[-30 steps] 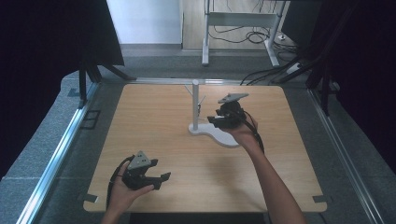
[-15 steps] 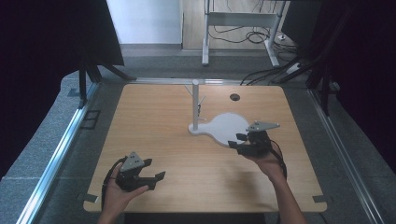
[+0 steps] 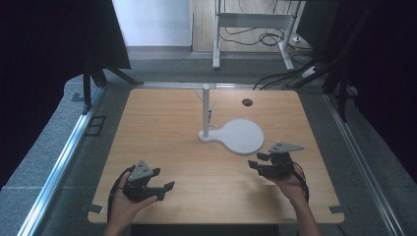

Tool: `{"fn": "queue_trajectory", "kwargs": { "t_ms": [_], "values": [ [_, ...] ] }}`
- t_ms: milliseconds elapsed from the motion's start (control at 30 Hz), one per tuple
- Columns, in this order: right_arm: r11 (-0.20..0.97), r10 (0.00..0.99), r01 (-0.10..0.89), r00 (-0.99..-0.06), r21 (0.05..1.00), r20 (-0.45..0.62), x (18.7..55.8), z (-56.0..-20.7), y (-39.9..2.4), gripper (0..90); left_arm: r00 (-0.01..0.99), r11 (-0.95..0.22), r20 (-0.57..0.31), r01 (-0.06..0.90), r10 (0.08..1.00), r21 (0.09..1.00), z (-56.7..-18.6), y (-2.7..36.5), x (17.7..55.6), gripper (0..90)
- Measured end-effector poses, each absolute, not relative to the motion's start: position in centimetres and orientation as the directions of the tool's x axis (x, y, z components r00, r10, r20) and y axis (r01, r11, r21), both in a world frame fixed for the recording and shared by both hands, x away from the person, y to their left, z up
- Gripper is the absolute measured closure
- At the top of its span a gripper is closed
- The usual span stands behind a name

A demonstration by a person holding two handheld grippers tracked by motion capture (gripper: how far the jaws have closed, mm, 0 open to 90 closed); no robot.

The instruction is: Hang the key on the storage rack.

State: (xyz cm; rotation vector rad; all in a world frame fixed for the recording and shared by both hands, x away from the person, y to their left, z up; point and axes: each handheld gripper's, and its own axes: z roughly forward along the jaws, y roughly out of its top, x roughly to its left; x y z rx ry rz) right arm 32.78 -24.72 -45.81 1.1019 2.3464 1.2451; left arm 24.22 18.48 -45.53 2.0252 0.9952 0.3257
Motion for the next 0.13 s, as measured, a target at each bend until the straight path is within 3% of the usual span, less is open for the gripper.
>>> {"fn": "queue_trajectory", "kwargs": {
  "t_ms": [133],
  "values": [
    [0.337, 0.732, 0.496, -0.672, 0.8, 0.109, 32.66, -45.92, -24.97, 47.2, 0.656, -0.345, -0.12, 0.533, 0.745, 0.773, -45.7, 18.21, 24.33, 27.8]
  ]
}}
